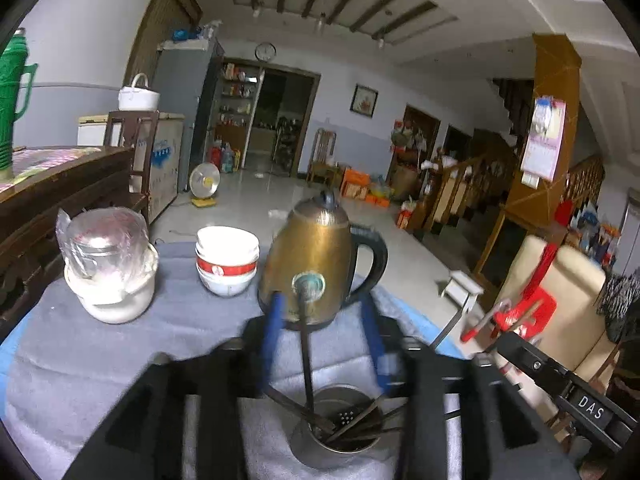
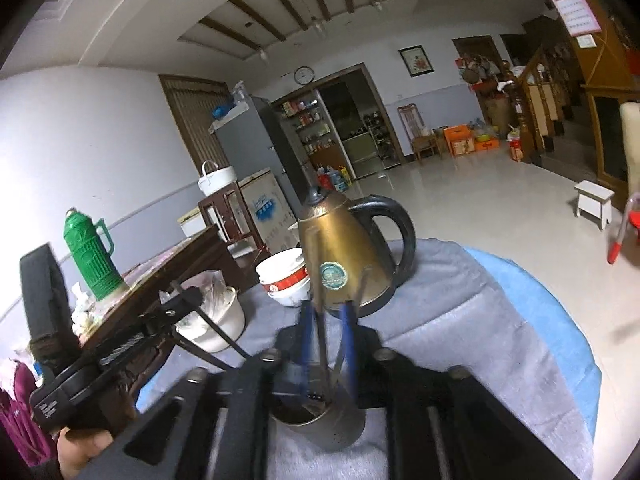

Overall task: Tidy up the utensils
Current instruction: 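Lower the chopsticks into the holder and open both tools, then move both tools down to the last two chopsticks on the cloth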

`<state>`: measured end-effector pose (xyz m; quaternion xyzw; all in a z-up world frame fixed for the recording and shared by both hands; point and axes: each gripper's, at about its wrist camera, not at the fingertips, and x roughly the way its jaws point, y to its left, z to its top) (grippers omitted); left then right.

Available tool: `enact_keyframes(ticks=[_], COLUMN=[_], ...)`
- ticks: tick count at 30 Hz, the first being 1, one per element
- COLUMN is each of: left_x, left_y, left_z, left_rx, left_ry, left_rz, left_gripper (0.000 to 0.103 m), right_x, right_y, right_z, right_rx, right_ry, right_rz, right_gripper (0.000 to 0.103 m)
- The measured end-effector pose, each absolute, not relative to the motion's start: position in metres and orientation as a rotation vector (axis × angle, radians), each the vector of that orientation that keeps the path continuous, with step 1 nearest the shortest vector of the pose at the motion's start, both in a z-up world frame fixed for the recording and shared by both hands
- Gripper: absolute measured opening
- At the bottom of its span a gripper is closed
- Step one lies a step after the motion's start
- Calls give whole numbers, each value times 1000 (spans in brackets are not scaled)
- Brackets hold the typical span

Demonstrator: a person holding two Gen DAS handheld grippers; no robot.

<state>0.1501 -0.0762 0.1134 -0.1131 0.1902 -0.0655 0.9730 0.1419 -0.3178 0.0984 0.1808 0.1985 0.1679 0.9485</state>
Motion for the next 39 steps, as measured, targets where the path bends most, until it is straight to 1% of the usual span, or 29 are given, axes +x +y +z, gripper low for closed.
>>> enact_keyframes(ticks=[1, 2, 5, 6, 7, 9, 11, 14, 17, 27, 31, 39], left_x=[144, 139, 120, 112, 107, 89, 75, 59, 44, 22, 17, 13], left_y=[-73, -70, -57, -52, -47, -36, -28, -16, -11, -14, -14, -8], left_z=[119, 123, 139, 142, 145, 149, 150, 143, 125, 54, 44, 35], left_rx=[-234, -236, -254, -262, -268, -273, -271, -262, -235, -155, -164, -171], left_ry=[366, 352, 320, 306, 296, 282, 277, 303, 343, 596, 649, 689], left_rz=[-126, -125, -117, -110, -101, -70, -58, -29, -9, 25, 32, 53], left_gripper=[53, 54, 56, 59, 65, 71, 72, 78, 79, 79, 79, 79], right_x=[137, 131, 116, 109, 104, 89, 76, 49, 27, -4, -7, -9], right_y=[-322, -326, -334, -338, -340, -342, -339, -331, -318, -252, -250, -239], right_z=[103, 108, 123, 128, 132, 139, 143, 141, 130, 57, 46, 40], right_rx=[381, 391, 390, 400, 407, 415, 405, 398, 382, 164, 159, 146], right_ry=[381, 355, 315, 297, 287, 270, 260, 256, 288, 563, 598, 628], right_rz=[327, 317, 276, 267, 264, 264, 271, 285, 303, 328, 326, 335], right_gripper=[67, 78, 78, 78, 78, 78, 78, 78, 78, 78, 78, 78])
